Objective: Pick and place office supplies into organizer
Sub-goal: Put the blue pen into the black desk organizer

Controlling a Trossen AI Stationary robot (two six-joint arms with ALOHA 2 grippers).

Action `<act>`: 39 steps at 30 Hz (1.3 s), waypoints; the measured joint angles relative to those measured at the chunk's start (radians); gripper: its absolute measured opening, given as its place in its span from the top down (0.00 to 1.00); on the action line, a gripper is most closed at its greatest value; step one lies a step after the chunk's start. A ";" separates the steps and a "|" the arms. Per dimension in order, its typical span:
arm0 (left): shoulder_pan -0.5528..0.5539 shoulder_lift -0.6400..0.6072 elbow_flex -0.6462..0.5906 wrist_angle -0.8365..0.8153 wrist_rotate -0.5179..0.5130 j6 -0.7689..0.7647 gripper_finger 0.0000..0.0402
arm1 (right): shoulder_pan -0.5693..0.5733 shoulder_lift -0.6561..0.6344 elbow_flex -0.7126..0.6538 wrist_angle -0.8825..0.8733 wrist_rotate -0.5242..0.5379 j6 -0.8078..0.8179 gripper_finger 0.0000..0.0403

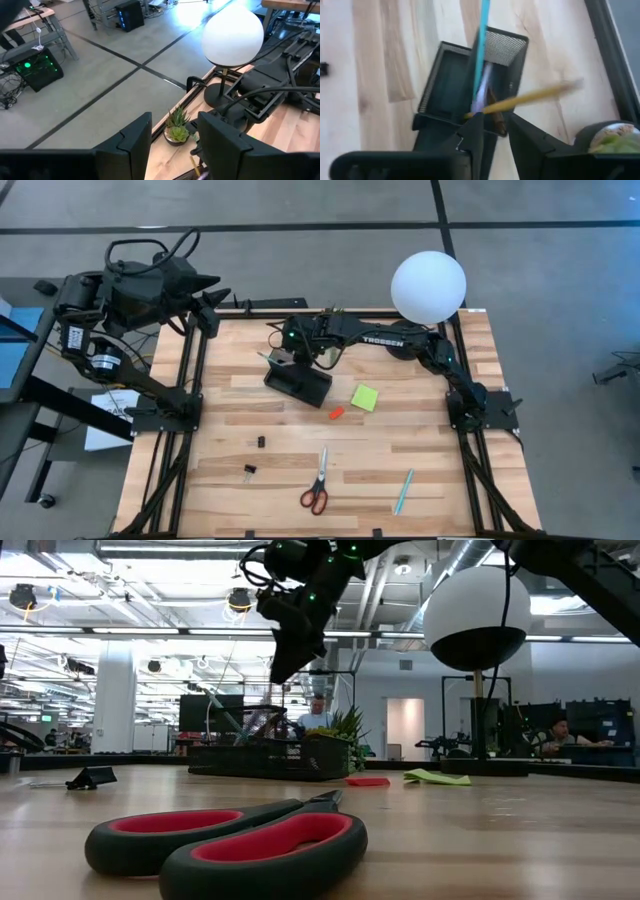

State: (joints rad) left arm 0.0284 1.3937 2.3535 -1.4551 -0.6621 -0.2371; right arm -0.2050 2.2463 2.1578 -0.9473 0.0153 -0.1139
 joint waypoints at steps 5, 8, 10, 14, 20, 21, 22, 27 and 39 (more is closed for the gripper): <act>0.000 0.000 0.000 -0.019 0.001 -0.004 0.62 | 0.003 0.000 0.000 0.015 -0.007 0.000 0.71; 0.000 0.000 0.000 -0.052 0.000 -0.026 0.62 | 0.007 -0.001 0.002 0.015 -0.007 0.015 0.66; 0.000 0.000 0.000 -0.081 0.000 -0.052 0.62 | 0.012 -0.007 0.018 -0.028 -0.019 0.046 0.63; 0.000 0.000 0.000 -0.110 -0.003 -0.102 0.62 | 0.027 -0.027 0.099 -0.234 -0.079 0.085 0.62; 0.000 0.002 0.000 -0.109 -0.005 -0.128 0.62 | 0.078 -0.052 0.181 -0.584 -0.214 0.054 0.72; 0.000 0.009 0.000 -0.109 -0.005 -0.132 0.62 | 0.090 -0.061 0.182 -0.628 -0.244 0.043 0.73; 0.000 0.013 0.000 -0.109 -0.005 -0.138 0.62 | 0.104 -0.074 0.171 -0.631 -0.280 0.035 0.75; -0.011 0.045 0.000 -0.111 0.004 -0.169 0.62 | 0.203 -0.197 0.099 -0.623 -0.527 -0.025 0.79; -0.161 0.184 0.000 -0.065 0.003 -0.283 0.62 | 0.403 -0.632 -0.186 -0.558 -0.299 0.032 0.80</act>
State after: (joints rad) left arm -0.1322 1.5778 2.3532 -1.5201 -0.6595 -0.5197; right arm 0.1977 1.6148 1.9720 -1.5051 -0.2839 -0.0815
